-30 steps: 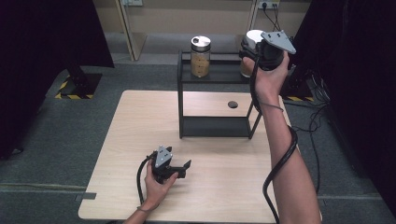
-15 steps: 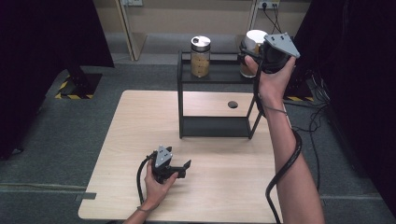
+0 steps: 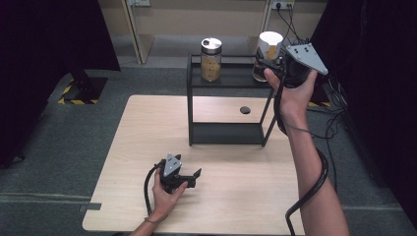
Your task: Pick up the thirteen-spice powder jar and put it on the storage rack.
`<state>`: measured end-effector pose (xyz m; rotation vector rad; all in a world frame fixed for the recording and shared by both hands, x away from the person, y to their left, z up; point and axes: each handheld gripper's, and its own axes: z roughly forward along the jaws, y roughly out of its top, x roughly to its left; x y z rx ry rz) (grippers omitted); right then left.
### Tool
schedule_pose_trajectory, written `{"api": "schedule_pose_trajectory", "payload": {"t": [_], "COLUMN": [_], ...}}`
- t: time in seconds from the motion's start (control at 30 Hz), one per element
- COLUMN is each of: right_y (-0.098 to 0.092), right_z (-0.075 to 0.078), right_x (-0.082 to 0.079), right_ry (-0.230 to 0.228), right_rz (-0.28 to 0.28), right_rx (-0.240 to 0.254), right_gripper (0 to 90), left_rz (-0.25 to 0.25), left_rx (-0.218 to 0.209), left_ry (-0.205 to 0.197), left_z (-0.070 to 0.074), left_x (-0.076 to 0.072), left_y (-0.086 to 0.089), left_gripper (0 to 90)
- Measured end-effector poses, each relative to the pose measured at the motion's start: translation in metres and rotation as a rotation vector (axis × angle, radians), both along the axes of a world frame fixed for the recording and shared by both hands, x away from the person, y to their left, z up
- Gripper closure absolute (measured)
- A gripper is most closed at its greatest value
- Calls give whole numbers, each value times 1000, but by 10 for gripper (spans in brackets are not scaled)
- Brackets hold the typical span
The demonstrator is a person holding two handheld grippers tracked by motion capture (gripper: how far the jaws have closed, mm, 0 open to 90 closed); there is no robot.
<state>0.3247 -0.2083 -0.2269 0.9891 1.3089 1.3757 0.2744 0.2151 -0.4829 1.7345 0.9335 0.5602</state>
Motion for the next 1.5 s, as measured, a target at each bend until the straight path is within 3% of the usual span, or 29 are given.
{"api": "schedule_pose_trajectory", "payload": {"t": [0.67,0.9,1.2,1.5], "right_y": [-27,-33,-38,-40], "right_z": [-38,-58,-87,-114], "right_x": [-39,-53,-73,-84], "right_ry": [-21,-25,-41,-23], "right_rz": [39,49,61,77], "right_rx": [14,19,-10,-18], "right_gripper": [40,40,40,40], "left_rz": [1,1,3,2], "left_rx": [3,3,3,4], "left_ry": [1,-1,-1,0], "left_z": [0,0,0,0], "left_x": [0,0,-1,-1], "left_y": [-1,0,-1,-1], "left_gripper": [23,23,23,23]}}
